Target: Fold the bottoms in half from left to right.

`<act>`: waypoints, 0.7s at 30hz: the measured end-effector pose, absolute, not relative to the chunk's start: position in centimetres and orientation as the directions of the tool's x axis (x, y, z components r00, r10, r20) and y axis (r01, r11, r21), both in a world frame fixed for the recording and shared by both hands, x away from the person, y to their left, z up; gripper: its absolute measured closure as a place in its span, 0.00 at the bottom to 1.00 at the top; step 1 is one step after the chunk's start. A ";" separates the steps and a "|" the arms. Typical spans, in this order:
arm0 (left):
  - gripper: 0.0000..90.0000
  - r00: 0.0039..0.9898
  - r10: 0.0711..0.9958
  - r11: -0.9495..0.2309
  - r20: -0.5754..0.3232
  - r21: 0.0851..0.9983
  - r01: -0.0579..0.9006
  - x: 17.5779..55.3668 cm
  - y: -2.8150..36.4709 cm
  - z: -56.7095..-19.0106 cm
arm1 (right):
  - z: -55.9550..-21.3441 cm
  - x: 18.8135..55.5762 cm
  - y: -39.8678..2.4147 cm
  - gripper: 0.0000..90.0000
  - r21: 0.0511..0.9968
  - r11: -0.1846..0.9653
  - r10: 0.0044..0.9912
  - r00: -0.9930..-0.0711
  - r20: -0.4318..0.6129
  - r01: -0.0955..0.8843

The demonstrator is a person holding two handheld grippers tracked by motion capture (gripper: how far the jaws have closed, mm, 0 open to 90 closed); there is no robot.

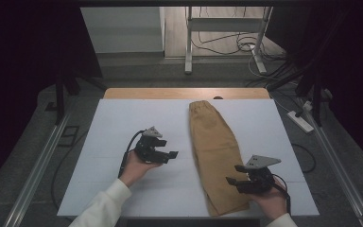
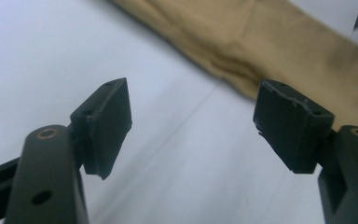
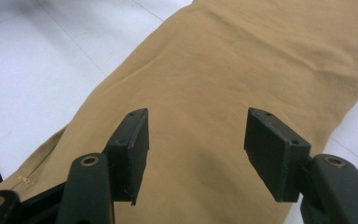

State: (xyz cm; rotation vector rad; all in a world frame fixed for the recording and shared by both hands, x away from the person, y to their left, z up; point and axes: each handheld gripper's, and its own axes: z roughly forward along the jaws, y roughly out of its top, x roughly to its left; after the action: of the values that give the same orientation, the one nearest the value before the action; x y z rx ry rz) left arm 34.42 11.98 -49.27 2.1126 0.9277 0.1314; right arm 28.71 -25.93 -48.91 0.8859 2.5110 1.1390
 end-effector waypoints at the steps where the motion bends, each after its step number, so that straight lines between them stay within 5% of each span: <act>1: 0.30 0.723 0.659 -0.407 -0.207 0.711 0.574 34.1 12.2 -49.4 | -48.9 28.7 -25.9 0.45 0.745 0.514 0.615 -0.788 0.025 0.425; 21: 0.28 0.682 0.699 -0.371 -0.217 0.705 0.605 32.2 15.0 -50.5 | -49.3 30.4 -22.2 0.40 0.726 0.557 0.581 -0.814 0.005 0.403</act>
State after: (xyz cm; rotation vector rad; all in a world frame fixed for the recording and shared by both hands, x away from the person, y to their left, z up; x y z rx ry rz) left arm 32.19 15.00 -50.51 2.0905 0.9989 0.1497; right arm 30.38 -22.21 -49.32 0.8229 2.5579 1.1029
